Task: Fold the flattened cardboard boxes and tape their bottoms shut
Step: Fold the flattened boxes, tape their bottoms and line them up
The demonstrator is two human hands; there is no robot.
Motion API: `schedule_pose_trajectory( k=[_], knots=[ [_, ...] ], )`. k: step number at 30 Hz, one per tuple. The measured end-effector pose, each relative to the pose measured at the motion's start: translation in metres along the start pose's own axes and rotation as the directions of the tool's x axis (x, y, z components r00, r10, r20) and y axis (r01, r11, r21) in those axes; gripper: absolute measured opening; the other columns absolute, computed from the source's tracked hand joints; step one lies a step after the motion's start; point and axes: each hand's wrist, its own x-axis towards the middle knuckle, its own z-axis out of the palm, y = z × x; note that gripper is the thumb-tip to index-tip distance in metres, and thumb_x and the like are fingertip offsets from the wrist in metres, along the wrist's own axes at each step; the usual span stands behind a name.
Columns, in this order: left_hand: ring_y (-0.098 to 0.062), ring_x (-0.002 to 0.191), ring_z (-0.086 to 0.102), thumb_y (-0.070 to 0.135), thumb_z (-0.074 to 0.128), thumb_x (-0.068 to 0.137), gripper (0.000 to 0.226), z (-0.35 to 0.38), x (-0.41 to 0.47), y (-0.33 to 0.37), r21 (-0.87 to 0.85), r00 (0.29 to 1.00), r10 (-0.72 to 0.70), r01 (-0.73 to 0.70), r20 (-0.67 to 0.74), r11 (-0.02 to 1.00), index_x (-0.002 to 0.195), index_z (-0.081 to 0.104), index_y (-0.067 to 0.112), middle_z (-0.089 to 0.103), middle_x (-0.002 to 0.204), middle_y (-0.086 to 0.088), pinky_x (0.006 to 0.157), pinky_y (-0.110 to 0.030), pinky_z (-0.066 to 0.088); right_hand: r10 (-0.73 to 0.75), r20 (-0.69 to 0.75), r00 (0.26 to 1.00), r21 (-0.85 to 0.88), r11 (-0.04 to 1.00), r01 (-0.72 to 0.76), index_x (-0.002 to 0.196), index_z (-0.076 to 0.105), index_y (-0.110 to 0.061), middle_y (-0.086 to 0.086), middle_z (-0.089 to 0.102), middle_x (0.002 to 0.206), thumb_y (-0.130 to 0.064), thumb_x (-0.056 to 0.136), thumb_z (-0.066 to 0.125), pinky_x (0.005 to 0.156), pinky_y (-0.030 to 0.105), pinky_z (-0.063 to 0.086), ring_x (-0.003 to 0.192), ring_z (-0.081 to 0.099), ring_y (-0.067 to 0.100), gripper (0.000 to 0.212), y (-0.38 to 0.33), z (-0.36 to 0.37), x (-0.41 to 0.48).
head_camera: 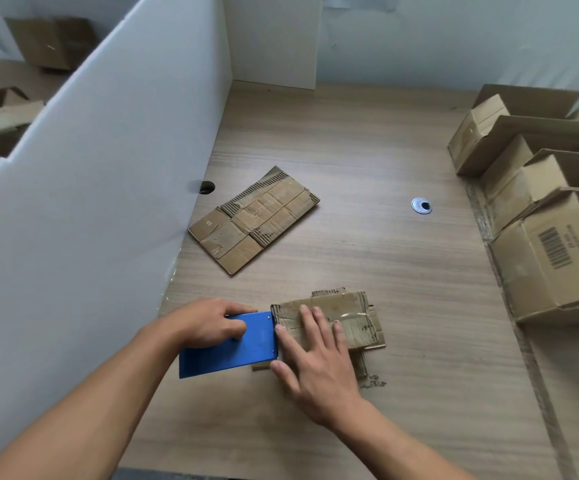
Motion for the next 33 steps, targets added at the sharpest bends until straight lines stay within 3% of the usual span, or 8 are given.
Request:
schedule_pose_trajectory(
  k=[6, 13, 16, 20, 22, 25, 29, 33],
  knots=[
    [-0.009, 0.107, 0.055, 0.041, 0.047, 0.071, 0.057, 0.0, 0.003, 0.002, 0.006, 0.999, -0.03, 0.03, 0.012, 1.0, 0.123, 0.055, 0.063, 0.063, 0.122, 0.019, 0.083, -0.026, 0.041, 0.115, 0.003, 0.993, -0.013, 0.993, -0.115, 0.136, 0.051, -0.049, 0.01, 0.035, 0.158, -0.067, 0.093, 0.033, 0.113, 0.057, 0.014, 0.147, 0.029, 0.035, 0.05, 0.028, -0.006, 0.002],
    [-0.006, 0.1, 0.056, 0.041, 0.044, 0.067, 0.053, 0.001, -0.001, 0.004, -0.039, 0.999, -0.011, 0.013, 0.032, 0.999, 0.11, 0.055, 0.07, 0.064, 0.114, 0.018, 0.088, -0.032, 0.046, 0.34, 0.026, 0.94, 0.041, 0.939, -0.341, 0.148, 0.029, -0.054, -0.003, -0.001, 0.167, -0.071, 0.089, 0.009, 0.12, 0.056, 0.007, 0.154, -0.005, 0.024, 0.065, 0.095, -0.027, -0.027],
    [-0.007, 0.1, 0.056, 0.042, 0.043, 0.067, 0.056, 0.006, 0.003, 0.008, -0.045, 0.999, 0.005, -0.004, 0.034, 0.999, 0.114, 0.053, 0.07, 0.063, 0.116, 0.018, 0.084, -0.032, 0.044, 0.415, -0.006, 0.91, 0.148, 0.9, -0.41, 0.15, 0.035, -0.044, -0.001, 0.008, 0.167, -0.069, 0.096, 0.02, 0.12, 0.047, 0.016, 0.153, 0.006, 0.023, 0.061, 0.102, -0.028, -0.027],
    [-0.007, 0.099, 0.056, 0.042, 0.043, 0.067, 0.055, 0.011, 0.003, 0.014, -0.063, 0.999, 0.014, -0.012, 0.037, 0.998, 0.114, 0.054, 0.069, 0.063, 0.115, 0.018, 0.087, -0.034, 0.045, 0.617, 0.095, 0.781, 0.454, 0.671, -0.586, 0.137, 0.058, -0.017, 0.005, 0.055, 0.143, -0.088, 0.079, 0.012, 0.108, 0.035, 0.038, 0.134, 0.047, 0.023, 0.103, 0.112, -0.019, -0.022],
    [-0.007, 0.1, 0.057, 0.041, 0.044, 0.067, 0.054, 0.016, 0.003, 0.015, -0.093, 0.999, 0.029, -0.025, 0.038, 0.995, 0.112, 0.055, 0.07, 0.064, 0.115, 0.02, 0.089, -0.035, 0.046, 0.618, 0.056, 0.784, 0.497, 0.664, -0.558, 0.136, 0.059, -0.018, 0.007, 0.056, 0.14, -0.085, 0.082, 0.026, 0.106, 0.036, 0.038, 0.132, 0.047, 0.026, 0.092, 0.108, -0.02, -0.019],
    [-0.006, 0.103, 0.056, 0.04, 0.045, 0.067, 0.057, 0.03, 0.005, 0.021, -0.13, 0.998, 0.059, -0.056, 0.018, 0.99, 0.116, 0.054, 0.068, 0.063, 0.118, 0.022, 0.091, -0.034, 0.045, 0.514, -0.128, 0.848, 0.335, 0.827, -0.45, 0.151, 0.039, -0.027, 0.01, 0.028, 0.159, -0.056, 0.095, 0.048, 0.115, 0.049, 0.026, 0.146, 0.026, 0.032, 0.064, 0.083, -0.03, -0.006],
    [-0.006, 0.111, 0.056, 0.046, 0.052, 0.075, 0.058, 0.048, 0.01, 0.022, -0.162, 0.997, 0.077, -0.077, -0.008, 0.984, 0.132, 0.049, 0.06, 0.059, 0.129, 0.024, 0.089, -0.027, 0.042, 0.122, 0.06, 0.991, 0.109, 0.986, -0.128, 0.152, 0.033, -0.04, 0.002, 0.012, 0.166, -0.07, 0.086, 0.02, 0.12, 0.053, 0.003, 0.154, 0.004, 0.022, 0.074, 0.063, -0.024, 0.005],
    [-0.002, 0.114, 0.056, 0.054, 0.059, 0.084, 0.057, 0.058, 0.01, 0.008, -0.171, 0.995, 0.094, -0.097, -0.026, 0.98, 0.138, 0.044, 0.057, 0.057, 0.133, 0.025, 0.094, -0.025, 0.042, -0.054, -0.047, 0.997, 0.077, 0.995, 0.058, 0.145, 0.046, -0.037, 0.003, 0.025, 0.163, -0.067, 0.097, 0.028, 0.118, 0.051, 0.012, 0.151, 0.016, 0.022, 0.059, 0.091, -0.01, -0.015]
  ],
)
